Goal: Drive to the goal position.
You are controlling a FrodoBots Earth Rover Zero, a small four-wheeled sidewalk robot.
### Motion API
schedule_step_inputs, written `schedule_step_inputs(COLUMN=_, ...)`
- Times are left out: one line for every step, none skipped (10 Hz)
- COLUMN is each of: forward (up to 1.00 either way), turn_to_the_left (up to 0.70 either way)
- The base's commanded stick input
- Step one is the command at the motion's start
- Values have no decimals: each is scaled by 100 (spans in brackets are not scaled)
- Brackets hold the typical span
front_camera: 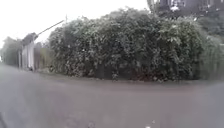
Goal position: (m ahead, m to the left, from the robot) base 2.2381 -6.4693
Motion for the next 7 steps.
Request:
schedule_step_inputs(forward=0, turn_to_the_left=-70)
schedule_step_inputs(forward=0, turn_to_the_left=-70)
schedule_step_inputs(forward=0, turn_to_the_left=-70)
schedule_step_inputs(forward=0, turn_to_the_left=-70)
schedule_step_inputs(forward=0, turn_to_the_left=-70)
schedule_step_inputs(forward=0, turn_to_the_left=-70)
schedule_step_inputs(forward=0, turn_to_the_left=-70)
